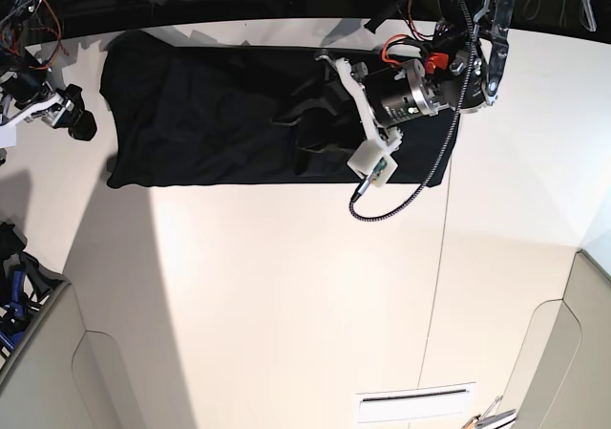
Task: Fold the T-shirt properly
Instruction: 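Fold the strip end with the left gripper toward the right gripper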
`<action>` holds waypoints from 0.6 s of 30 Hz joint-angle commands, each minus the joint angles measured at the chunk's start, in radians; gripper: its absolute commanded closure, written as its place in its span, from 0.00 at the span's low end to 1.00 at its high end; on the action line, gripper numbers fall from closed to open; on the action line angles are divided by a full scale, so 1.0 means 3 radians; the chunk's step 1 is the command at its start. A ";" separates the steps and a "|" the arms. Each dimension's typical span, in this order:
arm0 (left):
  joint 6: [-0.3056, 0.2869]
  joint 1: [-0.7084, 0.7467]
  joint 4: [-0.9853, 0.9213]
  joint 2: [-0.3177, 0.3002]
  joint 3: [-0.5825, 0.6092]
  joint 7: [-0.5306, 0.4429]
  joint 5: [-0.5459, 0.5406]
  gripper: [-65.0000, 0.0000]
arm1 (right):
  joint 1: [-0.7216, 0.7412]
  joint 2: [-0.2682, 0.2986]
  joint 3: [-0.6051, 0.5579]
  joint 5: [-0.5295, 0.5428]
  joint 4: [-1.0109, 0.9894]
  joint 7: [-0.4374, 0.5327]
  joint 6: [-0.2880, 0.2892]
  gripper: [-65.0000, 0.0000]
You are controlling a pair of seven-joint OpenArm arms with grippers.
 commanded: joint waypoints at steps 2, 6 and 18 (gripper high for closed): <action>-0.0027 -0.0027 0.0048 0.0065 -0.0004 -0.0060 -0.0075 0.41 | 0.0031 0.0071 -0.0020 0.0127 -0.0037 0.0010 0.0034 0.31; -0.0028 -0.0027 0.0048 0.0116 -0.0004 -0.0060 -0.0075 0.41 | 0.0024 0.0064 -0.0177 0.0397 -0.0069 -0.0154 0.0057 0.31; -0.0167 -0.0024 0.0379 0.0103 -0.0380 0.0292 -0.0273 0.42 | 0.0024 -0.0020 -0.0940 0.0463 -0.0069 -0.0201 0.0055 0.31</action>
